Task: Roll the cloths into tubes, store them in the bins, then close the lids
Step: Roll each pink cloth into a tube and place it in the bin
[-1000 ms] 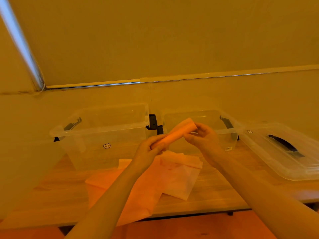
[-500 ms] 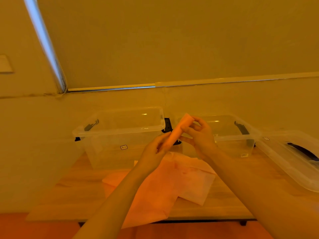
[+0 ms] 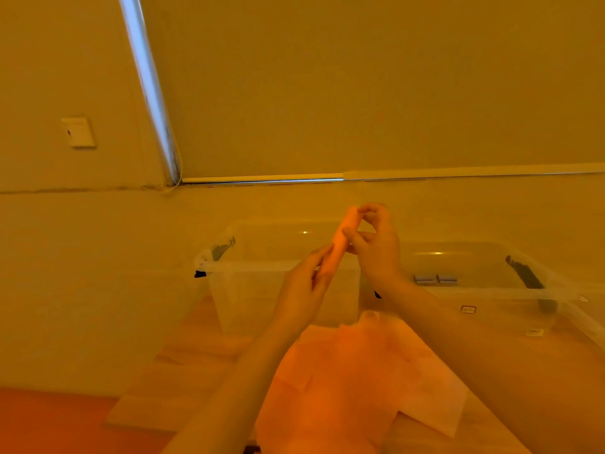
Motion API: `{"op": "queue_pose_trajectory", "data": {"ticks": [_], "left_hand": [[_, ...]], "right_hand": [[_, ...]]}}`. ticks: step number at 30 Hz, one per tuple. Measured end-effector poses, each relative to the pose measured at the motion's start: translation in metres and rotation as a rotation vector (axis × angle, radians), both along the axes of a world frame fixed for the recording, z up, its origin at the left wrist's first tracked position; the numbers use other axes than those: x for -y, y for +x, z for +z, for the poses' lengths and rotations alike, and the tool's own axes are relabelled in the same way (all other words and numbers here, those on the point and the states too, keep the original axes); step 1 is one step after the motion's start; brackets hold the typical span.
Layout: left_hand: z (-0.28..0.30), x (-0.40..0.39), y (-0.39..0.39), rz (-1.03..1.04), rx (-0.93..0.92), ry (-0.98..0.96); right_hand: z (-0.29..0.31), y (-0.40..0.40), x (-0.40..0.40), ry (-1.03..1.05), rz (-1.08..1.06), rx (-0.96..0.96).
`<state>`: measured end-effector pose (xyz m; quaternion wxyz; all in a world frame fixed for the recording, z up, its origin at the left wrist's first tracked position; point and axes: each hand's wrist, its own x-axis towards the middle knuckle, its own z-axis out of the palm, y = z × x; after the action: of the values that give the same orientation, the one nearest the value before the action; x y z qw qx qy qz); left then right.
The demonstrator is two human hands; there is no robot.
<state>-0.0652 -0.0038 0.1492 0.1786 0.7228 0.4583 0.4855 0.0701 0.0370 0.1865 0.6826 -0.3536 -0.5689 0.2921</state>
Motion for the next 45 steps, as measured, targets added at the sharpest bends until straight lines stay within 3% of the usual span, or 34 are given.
{"op": "queue_pose_trajectory", "data": {"ticks": [9,15,27,36,39,45], "left_hand": [[0.015,-0.036,-0.039,0.031,0.045,0.003],[0.033,-0.080,-0.048,0.053,0.015,-0.043],[0.034,-0.154,-0.068,0.144,0.042,-0.365],[0.028,-0.180,-0.124,0.113,-0.273,-0.573],[0.025,-0.186,-0.141,0.154,-0.402,-0.527],[0.014,-0.198,-0.162,0.228,-0.467,-0.401]], "right_hand": [[0.011,-0.039,-0.058,-0.082,0.135,0.124],[0.030,-0.052,-0.096,-0.219,0.255,0.019],[0.007,-0.078,-0.170,-0.433,0.364,0.069],[-0.026,-0.125,-0.196,-0.595,0.411,0.042],[-0.039,-0.140,-0.202,-0.610,0.422,0.114],[-0.073,-0.163,-0.217,-0.688,0.527,0.231]]}}
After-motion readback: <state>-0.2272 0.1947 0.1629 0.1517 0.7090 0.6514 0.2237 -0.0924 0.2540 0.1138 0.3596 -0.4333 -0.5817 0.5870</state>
